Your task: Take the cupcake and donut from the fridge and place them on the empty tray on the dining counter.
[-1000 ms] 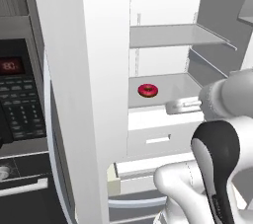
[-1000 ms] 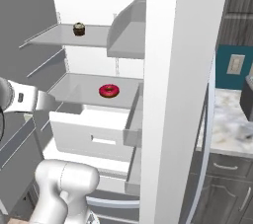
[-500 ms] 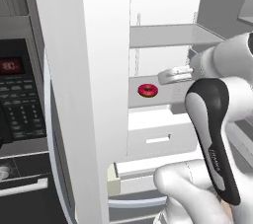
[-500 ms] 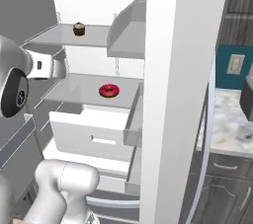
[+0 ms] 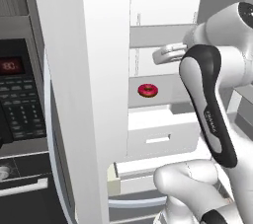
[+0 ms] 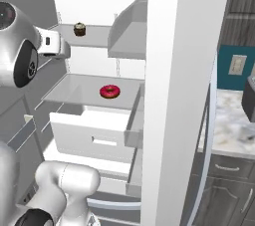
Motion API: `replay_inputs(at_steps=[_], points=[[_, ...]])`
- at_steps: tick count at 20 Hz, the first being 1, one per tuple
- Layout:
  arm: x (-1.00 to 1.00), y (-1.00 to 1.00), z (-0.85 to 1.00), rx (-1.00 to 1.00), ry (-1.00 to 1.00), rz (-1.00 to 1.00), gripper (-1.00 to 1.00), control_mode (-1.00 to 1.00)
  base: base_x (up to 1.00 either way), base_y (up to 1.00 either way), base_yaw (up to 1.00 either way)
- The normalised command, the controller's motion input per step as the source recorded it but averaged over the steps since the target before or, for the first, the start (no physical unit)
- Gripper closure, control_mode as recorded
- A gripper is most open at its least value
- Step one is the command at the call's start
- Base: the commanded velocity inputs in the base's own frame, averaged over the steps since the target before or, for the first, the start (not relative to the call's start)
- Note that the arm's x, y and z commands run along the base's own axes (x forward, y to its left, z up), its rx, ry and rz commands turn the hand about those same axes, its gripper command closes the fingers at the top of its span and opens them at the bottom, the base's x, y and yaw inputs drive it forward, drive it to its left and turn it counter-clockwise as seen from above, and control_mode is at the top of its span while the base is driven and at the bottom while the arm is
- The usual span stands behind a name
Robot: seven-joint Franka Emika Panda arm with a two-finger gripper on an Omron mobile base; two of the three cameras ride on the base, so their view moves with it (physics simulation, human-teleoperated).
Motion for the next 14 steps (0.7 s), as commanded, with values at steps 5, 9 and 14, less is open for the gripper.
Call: replay_inputs(at_steps=[5, 9, 14], points=[[0.60, 0.00, 0.00, 0.00, -0.02, 0.08, -1.00, -1.00, 0.00, 0.00, 0.00], [0.57, 0.00, 0.00, -0.02, 0.00, 0.00, -1.00, -1.00, 0.00, 0.00, 0.00], [0.55, 0.01, 0.00, -0.05, 0.00, 0.00, -1.00, -1.00, 0.00, 0.00, 0.00]])
